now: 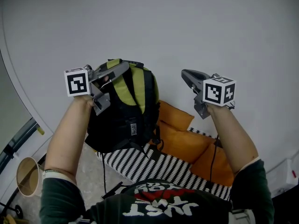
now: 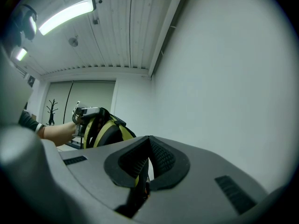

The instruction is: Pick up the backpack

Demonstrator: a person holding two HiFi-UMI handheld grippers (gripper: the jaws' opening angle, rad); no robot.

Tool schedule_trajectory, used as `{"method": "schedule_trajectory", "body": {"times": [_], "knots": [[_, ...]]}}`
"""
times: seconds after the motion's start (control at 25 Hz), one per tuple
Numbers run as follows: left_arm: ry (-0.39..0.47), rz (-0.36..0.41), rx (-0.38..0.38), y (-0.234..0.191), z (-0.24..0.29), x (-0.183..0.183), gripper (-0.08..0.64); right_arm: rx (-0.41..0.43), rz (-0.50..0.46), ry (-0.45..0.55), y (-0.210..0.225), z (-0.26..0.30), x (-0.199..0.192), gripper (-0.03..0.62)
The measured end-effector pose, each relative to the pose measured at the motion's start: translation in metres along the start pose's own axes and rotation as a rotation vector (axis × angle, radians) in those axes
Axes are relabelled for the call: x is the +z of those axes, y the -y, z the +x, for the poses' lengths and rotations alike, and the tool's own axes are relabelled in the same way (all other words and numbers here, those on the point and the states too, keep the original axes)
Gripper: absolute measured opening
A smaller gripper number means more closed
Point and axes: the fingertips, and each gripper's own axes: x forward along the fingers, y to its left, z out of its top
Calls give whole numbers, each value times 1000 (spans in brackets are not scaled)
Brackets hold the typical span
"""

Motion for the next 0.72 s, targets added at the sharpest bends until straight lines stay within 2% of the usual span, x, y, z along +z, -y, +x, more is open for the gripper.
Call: {"method": "schedule_trajectory", "body": {"times": [0.12,0.52,0.72], "knots": [[7,-12,-21,2,1,0,21,-7,-11,-9,-1,2,-2,27],[2,8,1,-1,-1,0,21,-5,-23,-14,-2,2,-3,26],[1,-6,-9,0,0,0,21,1,-19,-22,-5,3,-3,26]]}}
